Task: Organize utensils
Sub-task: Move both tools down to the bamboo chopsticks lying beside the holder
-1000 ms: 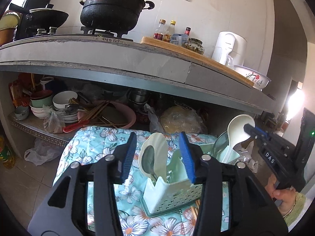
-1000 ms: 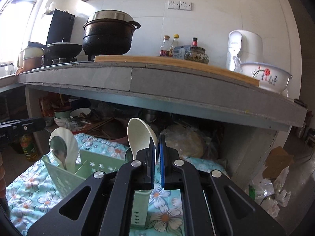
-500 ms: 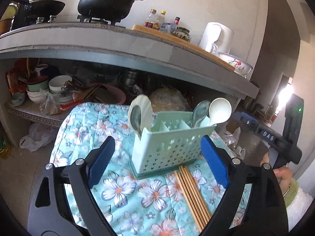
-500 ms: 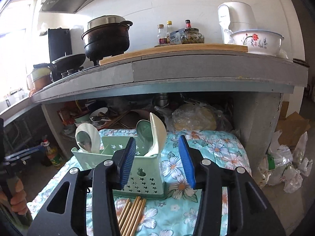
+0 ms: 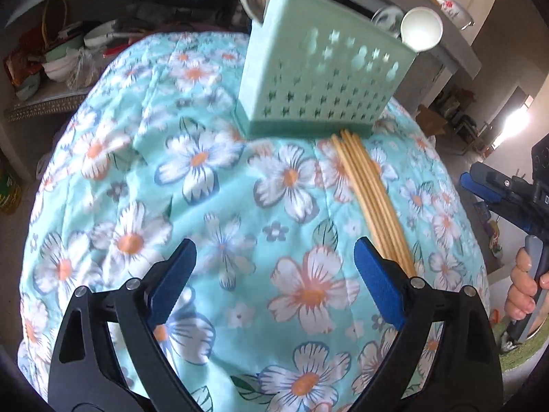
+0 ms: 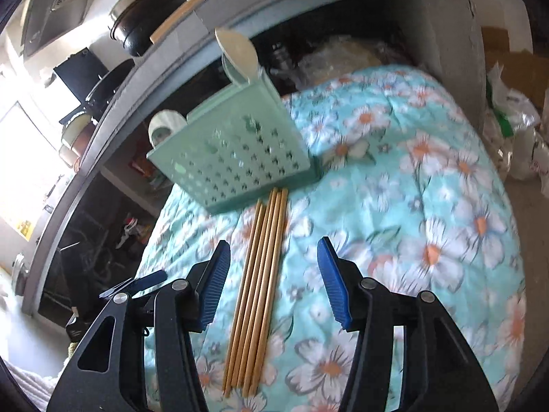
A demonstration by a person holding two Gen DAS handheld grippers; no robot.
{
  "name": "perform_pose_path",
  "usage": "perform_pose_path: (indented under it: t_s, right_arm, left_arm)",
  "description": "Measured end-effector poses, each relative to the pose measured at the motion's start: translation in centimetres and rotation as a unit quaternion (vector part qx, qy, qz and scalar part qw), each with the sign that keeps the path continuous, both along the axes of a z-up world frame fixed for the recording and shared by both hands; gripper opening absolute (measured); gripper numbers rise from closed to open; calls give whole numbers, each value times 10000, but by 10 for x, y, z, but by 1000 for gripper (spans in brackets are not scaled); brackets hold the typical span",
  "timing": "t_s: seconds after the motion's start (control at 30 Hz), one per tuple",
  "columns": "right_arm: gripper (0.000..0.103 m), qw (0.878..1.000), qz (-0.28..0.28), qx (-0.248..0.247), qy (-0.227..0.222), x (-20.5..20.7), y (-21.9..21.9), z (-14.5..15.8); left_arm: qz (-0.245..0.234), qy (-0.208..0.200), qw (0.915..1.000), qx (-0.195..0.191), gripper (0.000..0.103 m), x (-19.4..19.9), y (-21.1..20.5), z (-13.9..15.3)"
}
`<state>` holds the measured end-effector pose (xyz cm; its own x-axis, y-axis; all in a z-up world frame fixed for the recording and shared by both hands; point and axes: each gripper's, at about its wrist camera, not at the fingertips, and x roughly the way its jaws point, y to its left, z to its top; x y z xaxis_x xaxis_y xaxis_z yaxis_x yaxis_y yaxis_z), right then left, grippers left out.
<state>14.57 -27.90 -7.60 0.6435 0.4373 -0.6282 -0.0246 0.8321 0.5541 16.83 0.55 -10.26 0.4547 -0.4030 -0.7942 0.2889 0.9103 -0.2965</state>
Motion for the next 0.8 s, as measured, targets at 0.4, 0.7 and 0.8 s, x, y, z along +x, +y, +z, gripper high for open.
perform_pose_path:
  t_s: [0.4, 0.7, 0.8]
  right_arm:
    - [34, 9935, 146, 611, 945, 5, 22, -62]
    - [13, 9914, 184, 714, 1085, 16, 27, -71]
    - [8, 9898, 203, 904, 1080, 17, 24, -76]
  left_arm:
    - [-232, 229, 9992, 250, 95, -3, -10, -16]
    - [-129, 335, 9987, -362, 95, 0, 8, -13]
    - [-160, 301, 9989, -336, 95, -1, 8, -13]
